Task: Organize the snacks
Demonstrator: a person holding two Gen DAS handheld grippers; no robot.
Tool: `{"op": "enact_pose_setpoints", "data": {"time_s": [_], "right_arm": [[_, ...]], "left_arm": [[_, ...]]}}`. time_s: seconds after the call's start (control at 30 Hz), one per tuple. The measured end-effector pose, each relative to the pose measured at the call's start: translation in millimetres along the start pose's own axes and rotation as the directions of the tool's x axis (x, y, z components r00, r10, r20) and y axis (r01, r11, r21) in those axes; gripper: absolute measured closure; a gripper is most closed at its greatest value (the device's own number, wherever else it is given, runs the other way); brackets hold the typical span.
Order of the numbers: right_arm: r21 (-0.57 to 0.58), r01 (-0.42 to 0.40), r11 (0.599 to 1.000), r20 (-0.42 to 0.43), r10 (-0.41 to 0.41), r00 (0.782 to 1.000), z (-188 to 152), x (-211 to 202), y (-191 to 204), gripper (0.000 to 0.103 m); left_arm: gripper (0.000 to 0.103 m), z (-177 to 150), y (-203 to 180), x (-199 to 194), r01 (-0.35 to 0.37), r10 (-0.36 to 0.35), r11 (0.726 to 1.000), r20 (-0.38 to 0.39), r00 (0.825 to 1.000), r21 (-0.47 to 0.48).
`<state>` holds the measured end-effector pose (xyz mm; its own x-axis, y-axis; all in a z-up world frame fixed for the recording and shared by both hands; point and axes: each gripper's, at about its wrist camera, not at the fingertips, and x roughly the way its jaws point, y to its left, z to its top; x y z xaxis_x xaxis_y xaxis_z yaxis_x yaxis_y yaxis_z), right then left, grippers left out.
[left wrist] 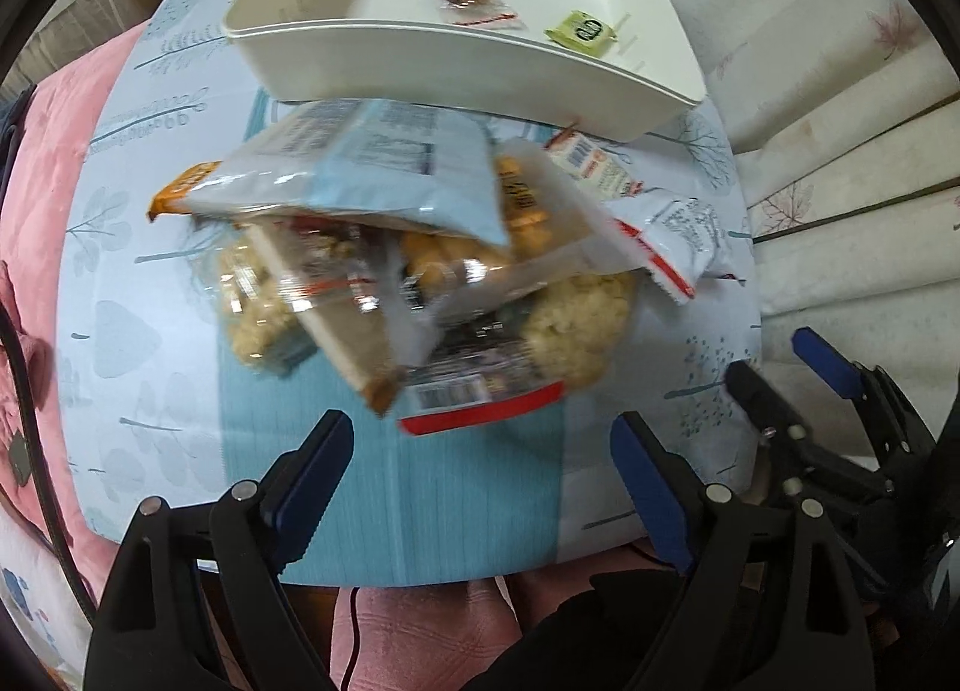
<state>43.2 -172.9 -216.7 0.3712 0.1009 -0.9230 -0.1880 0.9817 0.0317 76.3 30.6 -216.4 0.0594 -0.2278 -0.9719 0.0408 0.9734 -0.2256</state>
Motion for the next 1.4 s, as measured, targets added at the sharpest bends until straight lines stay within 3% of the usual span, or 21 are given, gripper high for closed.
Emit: {"op": "enact_pose_setpoints", "data": {"time_s": [0.23, 0.37, 0.53, 0.9, 1.27, 1.4], "right_arm": [[-0.26, 0.041, 0.965, 0.01, -0.039, 0.999, 3.0, 12.7, -1.9, 0.029], [-0.367, 0.018, 0.93, 0.03, -0.007, 1.0, 4.5, 18.4, -8.7, 0.029], [-0.38, -0.065, 0.923, 0.032, 0.083, 0.996, 13.1, 28.7, -29.8, 0.029], [-0.436, -0.13, 0.891, 0.029, 0.159, 0.987, 19.5, 60.7, -49.7, 0.029], [-0.556, -0.085, 0.827, 0.083, 0.157, 0.984, 15.3, 78.4, -43.9, 0.032], [-0.587, -0.097, 0.804, 0.076, 0.173, 0.982, 13.3, 80.5, -39.8, 0.04]], "left_arm": [[0.016, 8.7, -33.8, 22.9, -0.023, 0.023, 1.0, -0.029, 0.999, 0.003], [0.016, 13.4, -44.2, 38.6, -0.039, 0.039, 0.999, -0.042, 0.998, -0.013], [0.016, 22.2, -56.6, 62.3, -0.059, 0.056, 0.997, -0.057, 0.997, -0.04], [0.016, 35.6, -80.7, 105.1, -0.143, 0.14, 0.989, -0.062, 0.988, -0.032], [0.018, 50.1, -97.2, 127.7, -0.2, 0.199, 0.98, -0.062, 0.978, -0.003], [0.033, 52.3, -99.1, 133.1, -0.222, 0.223, 0.975, -0.057, 0.973, 0.023]]}}
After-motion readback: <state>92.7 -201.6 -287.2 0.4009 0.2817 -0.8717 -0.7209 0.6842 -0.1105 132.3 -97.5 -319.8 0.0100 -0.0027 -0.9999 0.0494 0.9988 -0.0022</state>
